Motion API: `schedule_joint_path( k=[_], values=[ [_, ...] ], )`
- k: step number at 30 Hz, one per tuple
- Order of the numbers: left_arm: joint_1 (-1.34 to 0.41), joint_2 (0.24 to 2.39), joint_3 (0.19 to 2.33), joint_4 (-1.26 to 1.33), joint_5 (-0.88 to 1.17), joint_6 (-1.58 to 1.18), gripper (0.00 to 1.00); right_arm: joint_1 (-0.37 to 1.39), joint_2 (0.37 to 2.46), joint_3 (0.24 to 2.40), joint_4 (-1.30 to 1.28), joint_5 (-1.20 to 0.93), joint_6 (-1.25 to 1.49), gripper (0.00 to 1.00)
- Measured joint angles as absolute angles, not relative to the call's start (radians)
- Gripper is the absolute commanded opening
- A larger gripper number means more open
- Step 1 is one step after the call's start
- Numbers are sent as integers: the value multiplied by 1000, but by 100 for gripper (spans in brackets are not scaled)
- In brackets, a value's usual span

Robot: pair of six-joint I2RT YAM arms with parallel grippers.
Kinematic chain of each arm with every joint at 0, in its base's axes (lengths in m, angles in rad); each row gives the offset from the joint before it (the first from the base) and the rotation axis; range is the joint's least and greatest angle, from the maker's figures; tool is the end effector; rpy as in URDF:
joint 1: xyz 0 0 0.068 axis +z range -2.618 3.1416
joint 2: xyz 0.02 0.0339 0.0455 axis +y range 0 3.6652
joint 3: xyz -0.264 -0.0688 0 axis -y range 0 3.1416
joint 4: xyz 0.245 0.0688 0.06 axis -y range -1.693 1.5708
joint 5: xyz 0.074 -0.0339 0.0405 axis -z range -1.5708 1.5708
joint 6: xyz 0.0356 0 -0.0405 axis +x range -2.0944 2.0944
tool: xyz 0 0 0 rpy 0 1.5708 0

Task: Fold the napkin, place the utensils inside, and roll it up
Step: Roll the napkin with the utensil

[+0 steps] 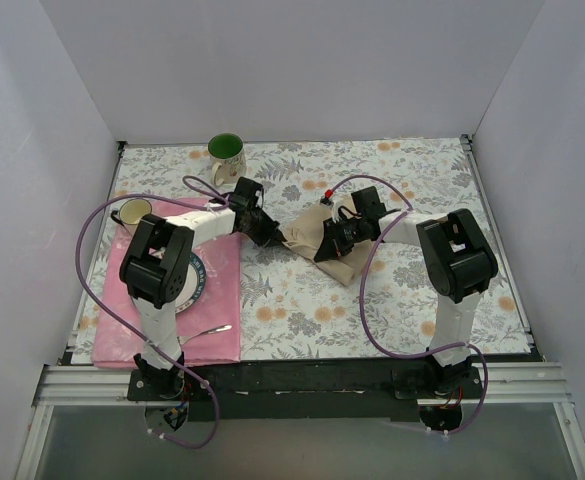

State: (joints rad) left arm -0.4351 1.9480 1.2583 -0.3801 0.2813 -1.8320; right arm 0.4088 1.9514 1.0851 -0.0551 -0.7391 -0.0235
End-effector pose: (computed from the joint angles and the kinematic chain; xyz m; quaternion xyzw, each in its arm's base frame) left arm 0.3553 -0.1760 0.1544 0.5902 -0.7570 0.2799 0.0191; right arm 0.3420 0.1743 0.1309 -0.3021 0.8385 0.3929 0.2264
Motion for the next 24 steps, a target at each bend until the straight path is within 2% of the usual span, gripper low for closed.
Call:
schedule_joint_path(
  k=[13,24],
  values=[
    [-427,1937,1252,-327,373,-1762,0,409,1951,1090,-72,-728,-21,1],
    [-425,1946,1224,-222,419,-1821,0,417,1946,1090,-75,-706,-5,1]
  ],
)
